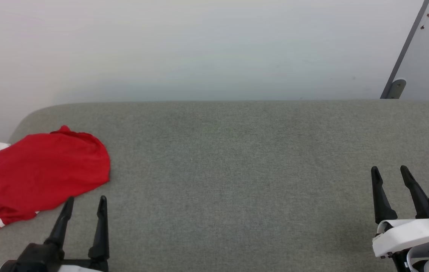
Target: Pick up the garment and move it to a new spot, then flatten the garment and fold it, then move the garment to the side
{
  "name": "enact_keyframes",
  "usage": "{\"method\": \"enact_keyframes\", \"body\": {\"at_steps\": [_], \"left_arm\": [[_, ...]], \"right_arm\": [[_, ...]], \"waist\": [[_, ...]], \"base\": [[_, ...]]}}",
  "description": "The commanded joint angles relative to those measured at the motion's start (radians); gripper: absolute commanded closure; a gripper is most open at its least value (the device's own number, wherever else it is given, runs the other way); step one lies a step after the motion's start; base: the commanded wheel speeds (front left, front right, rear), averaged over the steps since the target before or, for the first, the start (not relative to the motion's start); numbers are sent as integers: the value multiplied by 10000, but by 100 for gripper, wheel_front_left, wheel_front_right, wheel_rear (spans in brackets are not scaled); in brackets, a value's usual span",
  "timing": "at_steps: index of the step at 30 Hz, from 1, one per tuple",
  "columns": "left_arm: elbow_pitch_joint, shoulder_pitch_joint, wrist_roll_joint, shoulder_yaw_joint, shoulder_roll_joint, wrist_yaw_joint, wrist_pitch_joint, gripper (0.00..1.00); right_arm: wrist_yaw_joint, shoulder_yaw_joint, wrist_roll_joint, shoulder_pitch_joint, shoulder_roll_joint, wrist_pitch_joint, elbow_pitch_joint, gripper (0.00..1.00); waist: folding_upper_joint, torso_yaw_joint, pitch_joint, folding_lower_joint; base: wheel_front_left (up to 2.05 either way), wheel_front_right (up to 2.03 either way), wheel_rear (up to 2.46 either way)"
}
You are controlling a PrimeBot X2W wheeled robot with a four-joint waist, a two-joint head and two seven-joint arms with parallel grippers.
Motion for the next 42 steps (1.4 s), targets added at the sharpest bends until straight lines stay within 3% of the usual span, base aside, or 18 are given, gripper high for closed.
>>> {"method": "enact_keyframes", "body": {"at_steps": [1, 17, 22, 42], "left_arm": [[-60, 88, 162, -3, 51, -38, -41, 0], [16, 155, 142, -11, 21, -149, -86, 0], [135, 69, 24, 87, -31, 25, -64, 0], [73, 286, -555, 1102, 267, 830, 510, 0]], "right_arm": [[-12, 7, -144, -23, -26, -92, -63, 0], [-12, -28, -445, 121, 4, -62, -182, 0], [-14, 54, -413, 161, 6, -14, -228, 0], [-14, 1020, 8, -126, 119, 27, 284, 0]], "waist": [[0, -8, -4, 0], [0, -9, -53, 0], [0, 169, -90, 0], [0, 3017, -697, 0]], "base": [[0, 0, 0], [0, 0, 0], [0, 0, 0], [0, 0, 0]]}}
